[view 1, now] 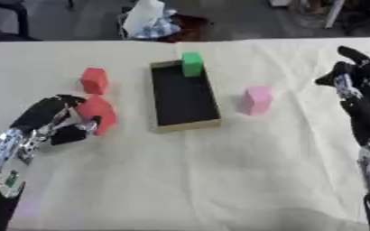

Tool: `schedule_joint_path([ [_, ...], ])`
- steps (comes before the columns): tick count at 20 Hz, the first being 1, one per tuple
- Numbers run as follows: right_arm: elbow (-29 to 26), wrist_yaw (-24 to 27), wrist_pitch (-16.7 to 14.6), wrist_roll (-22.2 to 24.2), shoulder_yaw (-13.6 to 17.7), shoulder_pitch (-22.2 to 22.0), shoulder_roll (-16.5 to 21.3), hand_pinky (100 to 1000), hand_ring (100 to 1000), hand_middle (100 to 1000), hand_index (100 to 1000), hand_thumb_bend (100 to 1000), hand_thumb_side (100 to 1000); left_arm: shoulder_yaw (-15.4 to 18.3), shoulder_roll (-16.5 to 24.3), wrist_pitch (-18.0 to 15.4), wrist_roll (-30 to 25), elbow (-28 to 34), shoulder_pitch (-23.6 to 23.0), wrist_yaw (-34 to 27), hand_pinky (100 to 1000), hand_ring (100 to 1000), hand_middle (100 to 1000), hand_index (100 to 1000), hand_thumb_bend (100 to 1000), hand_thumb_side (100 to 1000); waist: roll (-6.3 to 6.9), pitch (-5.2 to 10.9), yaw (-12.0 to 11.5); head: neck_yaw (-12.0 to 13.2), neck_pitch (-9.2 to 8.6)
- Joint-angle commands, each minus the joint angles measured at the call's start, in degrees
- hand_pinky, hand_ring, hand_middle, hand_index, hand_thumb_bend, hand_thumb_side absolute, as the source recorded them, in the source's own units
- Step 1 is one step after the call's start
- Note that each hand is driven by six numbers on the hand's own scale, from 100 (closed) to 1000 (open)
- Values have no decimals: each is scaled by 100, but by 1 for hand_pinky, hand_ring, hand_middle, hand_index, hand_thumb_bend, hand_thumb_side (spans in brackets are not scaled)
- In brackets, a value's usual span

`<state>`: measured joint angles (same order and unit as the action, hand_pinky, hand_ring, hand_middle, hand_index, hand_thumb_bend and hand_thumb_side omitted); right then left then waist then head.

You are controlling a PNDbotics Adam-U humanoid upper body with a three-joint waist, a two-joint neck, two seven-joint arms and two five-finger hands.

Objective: Pick up objects on the table and place them in the box.

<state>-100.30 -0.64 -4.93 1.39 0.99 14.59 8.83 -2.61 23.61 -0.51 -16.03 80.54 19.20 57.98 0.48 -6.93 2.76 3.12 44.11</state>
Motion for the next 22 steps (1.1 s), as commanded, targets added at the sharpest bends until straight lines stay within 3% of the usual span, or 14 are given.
schedule_joint_path([
  [1, -60, 43, -10, 13, 2, 50, 84, 712, 576, 468, 862, 100, 470, -59, 51, -31, 48, 48, 46, 12, 694, 591, 640, 863, 287, 722, 37, -34, 5, -20, 0],
  [7, -60, 44, -6, 10, 7, 48, 85, 713, 576, 468, 862, 100, 470, -48, 58, -16, 307, 206, 36, 73, 664, 529, 572, 818, 226, 427, 37, -35, 2, -38, 0],
  [12, -67, 47, -7, 1, 13, 46, 82, 713, 575, 468, 862, 100, 470, -3, 73, 30, 571, 523, 42, -3, 650, 494, 533, 790, 153, 247, 41, -33, 8, -50, 0],
  [18, -69, 48, -4, -4, 16, 37, 89, 713, 576, 468, 862, 100, 470, 2, 171, 57, 572, 1185, 260, -383, 653, 490, 530, 788, 100, 223, 55, -24, 20, -56, 0],
  [22, -64, 55, -3, 9, 2, 29, 84, 713, 576, 468, 862, 100, 470, -225, 171, -27, 342, 1160, 755, -550, 653, 496, 536, 791, 100, 234, 56, -13, 37, -41, 0],
])
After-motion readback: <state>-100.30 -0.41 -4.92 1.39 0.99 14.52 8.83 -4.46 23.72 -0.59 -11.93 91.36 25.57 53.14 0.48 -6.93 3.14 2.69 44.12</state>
